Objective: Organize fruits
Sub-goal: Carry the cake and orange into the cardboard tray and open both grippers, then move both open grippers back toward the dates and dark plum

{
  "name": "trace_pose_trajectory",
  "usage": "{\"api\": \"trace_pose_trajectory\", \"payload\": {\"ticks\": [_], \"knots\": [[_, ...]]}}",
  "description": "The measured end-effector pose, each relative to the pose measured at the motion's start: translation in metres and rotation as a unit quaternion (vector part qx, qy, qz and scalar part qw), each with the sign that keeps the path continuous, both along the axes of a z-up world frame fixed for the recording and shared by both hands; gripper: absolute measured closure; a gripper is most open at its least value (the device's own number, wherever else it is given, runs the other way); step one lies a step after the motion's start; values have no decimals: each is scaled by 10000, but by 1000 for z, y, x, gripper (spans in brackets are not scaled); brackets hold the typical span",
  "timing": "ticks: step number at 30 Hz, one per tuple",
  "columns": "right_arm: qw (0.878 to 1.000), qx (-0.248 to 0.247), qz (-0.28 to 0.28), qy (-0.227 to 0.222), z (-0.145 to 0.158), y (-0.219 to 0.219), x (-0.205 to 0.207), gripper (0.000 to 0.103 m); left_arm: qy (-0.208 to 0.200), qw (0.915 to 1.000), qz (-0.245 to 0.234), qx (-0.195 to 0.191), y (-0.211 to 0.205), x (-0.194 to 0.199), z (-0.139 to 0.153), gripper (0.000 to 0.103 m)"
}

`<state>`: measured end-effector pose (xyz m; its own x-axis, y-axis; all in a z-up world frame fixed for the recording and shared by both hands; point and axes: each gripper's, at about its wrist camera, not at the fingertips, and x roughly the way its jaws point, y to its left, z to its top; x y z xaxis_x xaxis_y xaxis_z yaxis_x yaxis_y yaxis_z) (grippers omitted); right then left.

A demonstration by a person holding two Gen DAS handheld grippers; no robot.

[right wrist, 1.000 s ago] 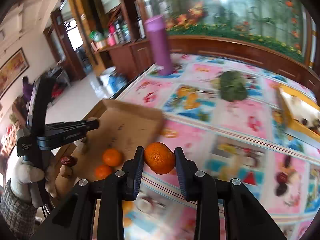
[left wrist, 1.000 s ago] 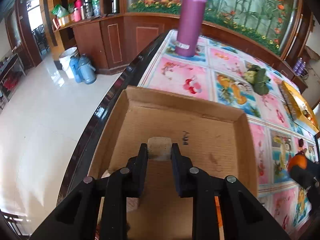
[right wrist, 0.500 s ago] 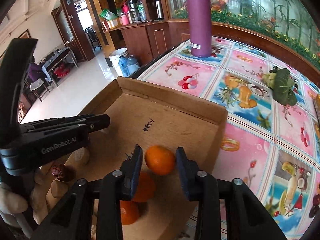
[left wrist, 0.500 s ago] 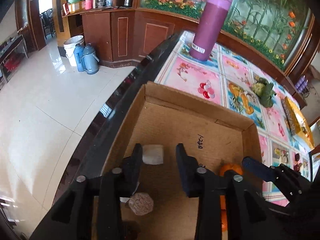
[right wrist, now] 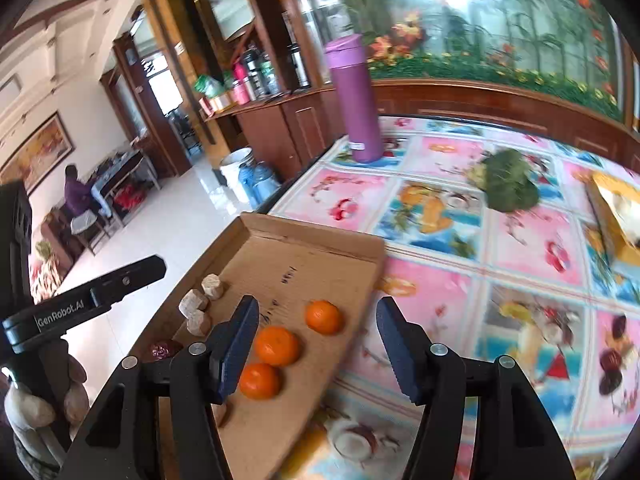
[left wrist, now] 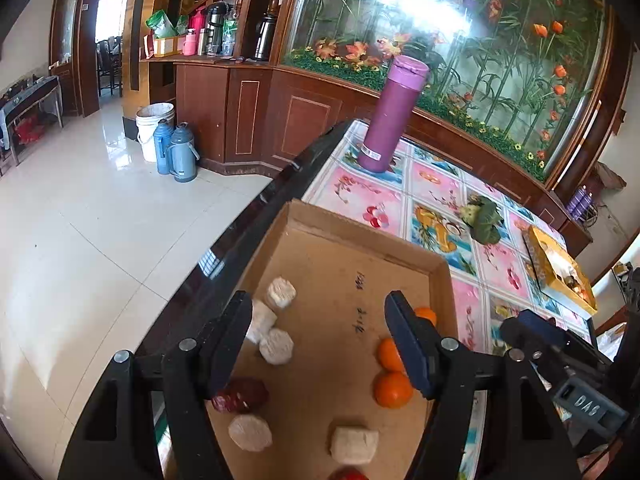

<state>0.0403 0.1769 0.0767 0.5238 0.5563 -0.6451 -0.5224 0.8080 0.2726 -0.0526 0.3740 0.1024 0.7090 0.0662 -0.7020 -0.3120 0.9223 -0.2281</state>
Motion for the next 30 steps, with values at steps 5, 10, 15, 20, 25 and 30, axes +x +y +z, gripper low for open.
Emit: {"api": "trace_pose_trajectory", "payload": {"ticks": [5, 10, 15, 20, 25, 30], "knots": [[9992, 120, -377, 1, -2, -46, -25, 35, 153, 9996, -9, -234, -25, -16, -17, 35], [9969, 32, -772, -128, -8, -86, -51, 32, 20, 9998, 146, 115, -63, -40, -13, 34], [9928, -53, -1181, -167, -16, -115, -69, 31, -132, 9956, 233, 903, -107, -55, -2, 27], [9916, 12, -1290, -85, -22, -131, -77, 31, -240, 9872, 167, 1565, -138, -60, 7, 21], [9914, 33, -1305, -76, -25, -136, -84, 31, -257, 9845, 43, 1734, -151, -63, 10, 21], [9916, 31, -1287, -83, -25, -136, -87, 31, -215, 9844, 0, 1747, -155, -62, 8, 21]]}}
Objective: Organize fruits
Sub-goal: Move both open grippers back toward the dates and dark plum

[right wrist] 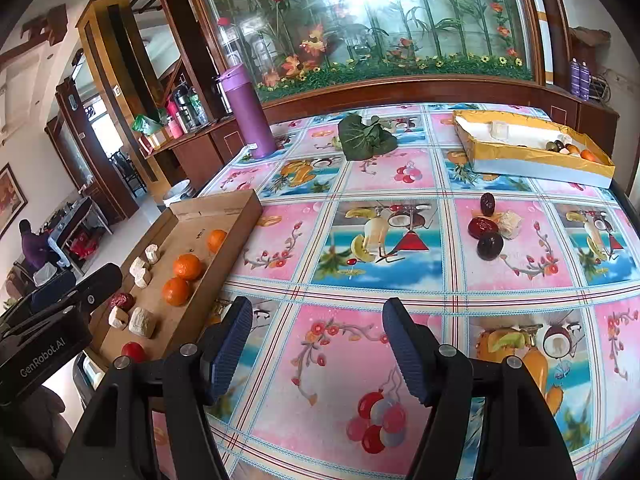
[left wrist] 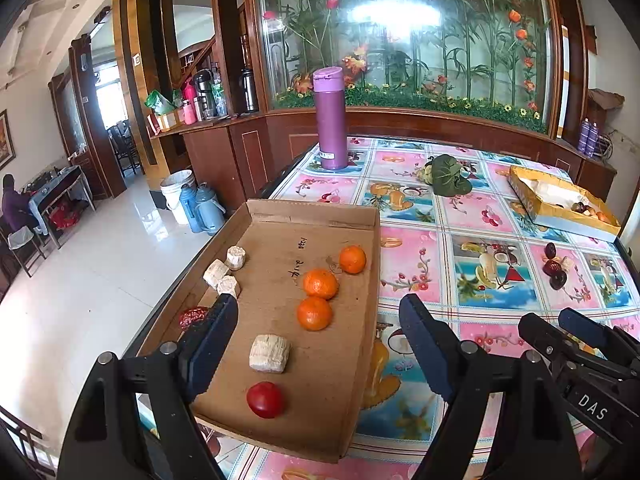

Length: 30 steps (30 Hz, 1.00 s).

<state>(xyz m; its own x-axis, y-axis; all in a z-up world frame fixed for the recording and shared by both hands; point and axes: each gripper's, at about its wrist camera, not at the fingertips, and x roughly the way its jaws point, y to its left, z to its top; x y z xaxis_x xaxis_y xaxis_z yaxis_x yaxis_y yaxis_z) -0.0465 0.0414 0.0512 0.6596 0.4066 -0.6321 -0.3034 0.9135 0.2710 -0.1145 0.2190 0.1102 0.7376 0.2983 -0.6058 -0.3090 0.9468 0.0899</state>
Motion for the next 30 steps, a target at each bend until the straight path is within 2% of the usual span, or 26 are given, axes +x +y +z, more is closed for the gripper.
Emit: {"api": "trace_pose_trajectory", "payload": {"ticks": [30], "knots": [[9994, 30, -54, 329, -16, -1, 7, 29, 246, 9995, -153, -102, -5, 9, -14, 21]]}}
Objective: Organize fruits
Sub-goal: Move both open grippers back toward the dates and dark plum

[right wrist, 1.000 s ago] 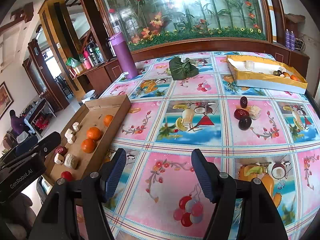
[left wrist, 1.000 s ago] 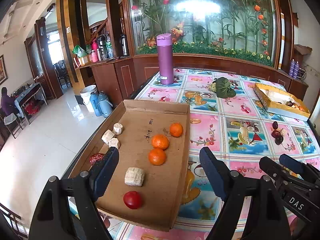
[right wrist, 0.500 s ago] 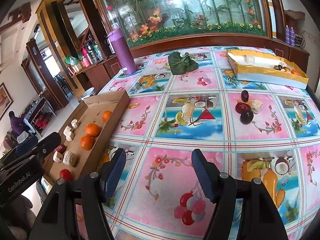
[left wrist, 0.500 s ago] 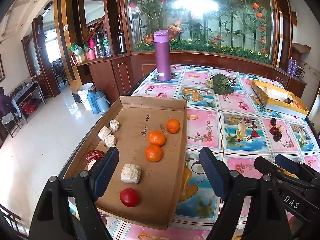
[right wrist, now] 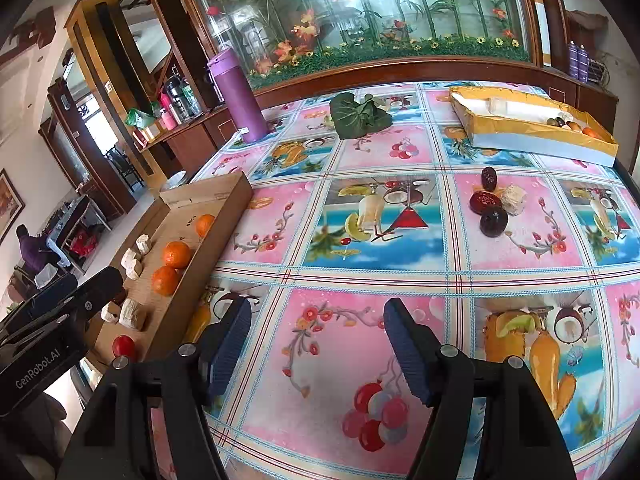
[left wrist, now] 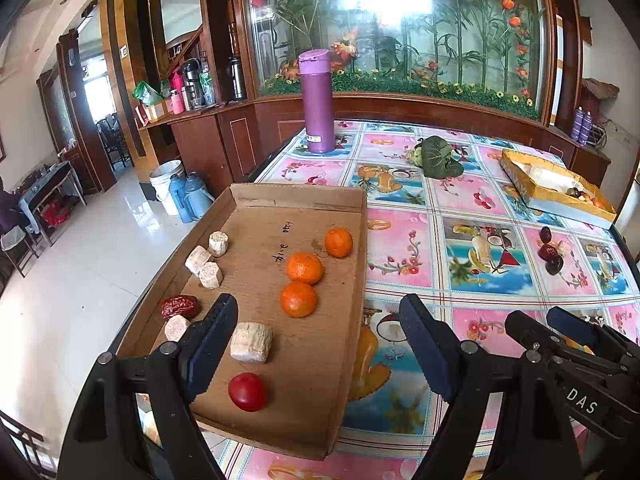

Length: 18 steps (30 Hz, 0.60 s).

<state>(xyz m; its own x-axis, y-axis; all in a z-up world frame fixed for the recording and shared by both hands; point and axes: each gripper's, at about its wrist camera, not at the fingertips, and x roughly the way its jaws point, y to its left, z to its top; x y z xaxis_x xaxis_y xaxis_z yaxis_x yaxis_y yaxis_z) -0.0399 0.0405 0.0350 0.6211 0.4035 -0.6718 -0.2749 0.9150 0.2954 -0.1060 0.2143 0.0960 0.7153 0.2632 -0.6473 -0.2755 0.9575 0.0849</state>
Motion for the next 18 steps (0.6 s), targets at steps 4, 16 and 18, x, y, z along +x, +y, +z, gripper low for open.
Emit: {"api": "trace_pose_trajectory", "payload": {"ticks": [4, 16, 18], "knots": [[10000, -27, -16, 11, 2, -12, 3, 30, 74, 9999, -117, -27, -3, 4, -1, 21], [9805, -689, -1830, -184, 38, -187, 33, 28, 338, 9953, -844, -323, -40, 44, -6, 21], [9804, -591, -1878, -58, 38, -199, 42, 28, 427, 9922, -1081, -453, -54, 52, -9, 21]]}}
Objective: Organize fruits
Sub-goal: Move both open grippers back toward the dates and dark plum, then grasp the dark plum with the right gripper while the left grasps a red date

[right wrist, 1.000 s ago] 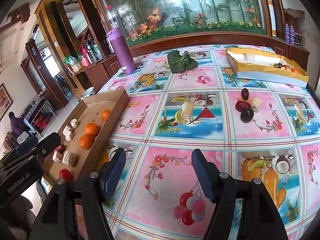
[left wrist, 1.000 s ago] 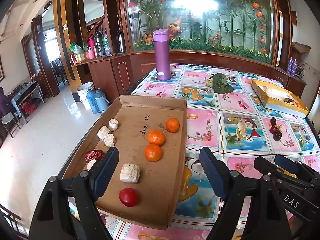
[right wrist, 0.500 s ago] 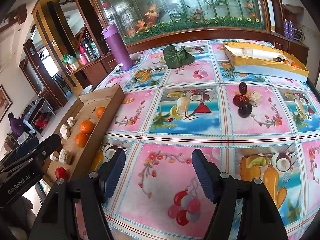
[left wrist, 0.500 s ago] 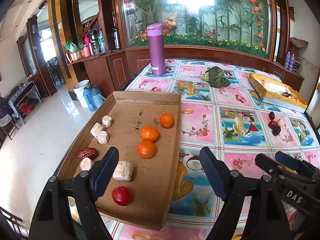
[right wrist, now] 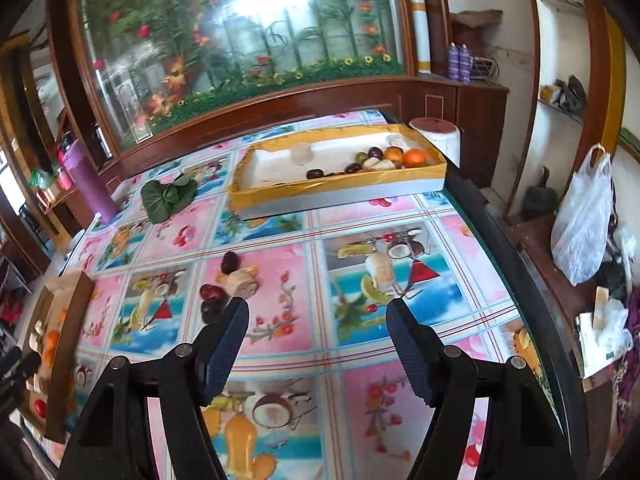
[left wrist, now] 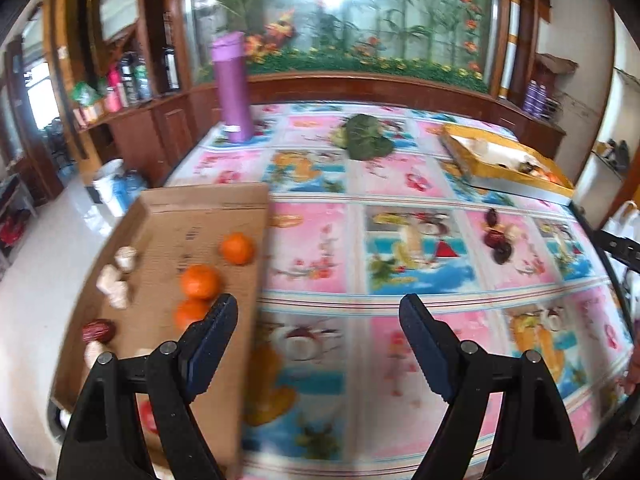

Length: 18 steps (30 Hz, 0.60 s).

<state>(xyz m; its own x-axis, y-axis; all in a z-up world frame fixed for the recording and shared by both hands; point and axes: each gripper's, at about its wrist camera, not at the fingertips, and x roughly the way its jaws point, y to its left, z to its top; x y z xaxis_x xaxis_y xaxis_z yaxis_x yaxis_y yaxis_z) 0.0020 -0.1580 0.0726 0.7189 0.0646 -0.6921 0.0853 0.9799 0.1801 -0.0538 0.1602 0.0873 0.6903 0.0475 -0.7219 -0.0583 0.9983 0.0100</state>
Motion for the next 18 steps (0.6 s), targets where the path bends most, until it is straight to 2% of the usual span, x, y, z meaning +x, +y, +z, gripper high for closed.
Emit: {"api": "trace_pose_trajectory", "payload": {"ticks": [3, 6, 8, 10, 13, 16, 18], "knots": [[9992, 232, 232, 232, -12, 9, 16, 28, 86, 9995, -299, -5, -23, 8, -4, 21], [9950, 426, 738, 514, -33, 38, 37, 30, 153, 9990, -409, 43, -35, 13, -9, 21], [9931, 294, 976, 585, -46, 61, 51, 44, 189, 9991, -378, 47, -36, 15, -11, 21], [9910, 138, 1124, 708, -58, 78, 63, 51, 246, 9992, -301, 33, -32, 20, -12, 21], [9879, 174, 1350, 741, -70, 94, 74, 56, 330, 9992, -217, -70, -24, 29, -15, 21], [9867, 160, 1493, 618, -68, 102, 73, 79, 403, 9985, -265, -246, -23, 42, -18, 21], [9865, 166, 1513, 599, -66, 101, 70, 79, 475, 9973, -416, -367, -30, 51, -23, 21]]}}
